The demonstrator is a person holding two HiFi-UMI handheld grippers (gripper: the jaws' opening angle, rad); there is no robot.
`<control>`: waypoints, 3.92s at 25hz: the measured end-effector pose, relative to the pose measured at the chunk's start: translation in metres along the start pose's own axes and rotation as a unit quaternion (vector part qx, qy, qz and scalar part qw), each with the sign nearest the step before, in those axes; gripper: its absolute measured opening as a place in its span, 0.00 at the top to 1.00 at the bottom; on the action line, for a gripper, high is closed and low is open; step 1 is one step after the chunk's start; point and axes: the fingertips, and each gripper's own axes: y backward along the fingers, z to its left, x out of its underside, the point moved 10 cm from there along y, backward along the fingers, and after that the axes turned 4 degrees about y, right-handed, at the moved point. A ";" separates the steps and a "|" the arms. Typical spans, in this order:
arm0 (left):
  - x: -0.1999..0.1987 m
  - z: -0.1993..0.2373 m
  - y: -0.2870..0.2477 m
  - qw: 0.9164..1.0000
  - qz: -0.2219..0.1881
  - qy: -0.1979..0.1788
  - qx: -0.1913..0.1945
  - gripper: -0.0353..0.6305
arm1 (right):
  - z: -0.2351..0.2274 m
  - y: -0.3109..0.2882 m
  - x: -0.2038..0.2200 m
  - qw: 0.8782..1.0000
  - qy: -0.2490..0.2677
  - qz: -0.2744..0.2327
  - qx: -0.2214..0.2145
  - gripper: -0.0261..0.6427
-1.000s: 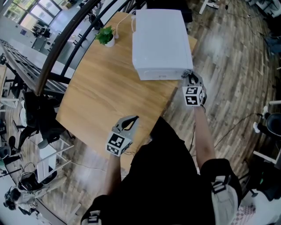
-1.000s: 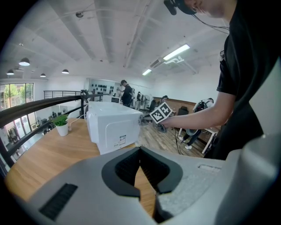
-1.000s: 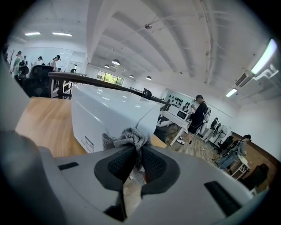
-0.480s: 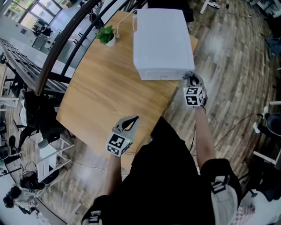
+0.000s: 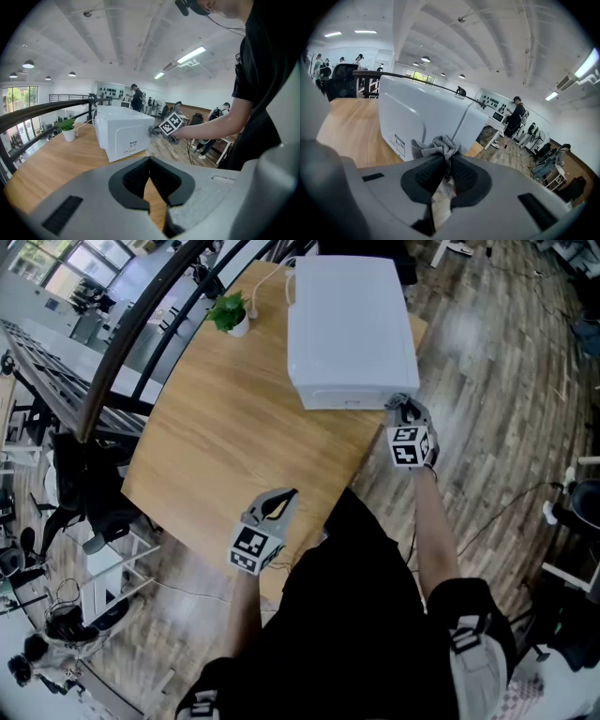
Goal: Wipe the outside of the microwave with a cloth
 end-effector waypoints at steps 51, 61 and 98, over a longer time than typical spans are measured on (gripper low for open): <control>0.033 0.018 0.053 0.995 -0.007 0.060 -0.083 0.95 | 0.158 -0.029 -0.099 0.984 0.034 -0.072 -0.160 0.91; 0.035 0.021 0.058 0.993 -0.009 0.071 -0.099 0.95 | 0.177 -0.038 -0.103 0.979 0.033 -0.069 -0.187 0.91; 0.037 0.036 0.053 0.991 0.018 0.087 -0.099 0.95 | 0.205 -0.082 -0.070 0.974 0.001 -0.012 -0.225 0.91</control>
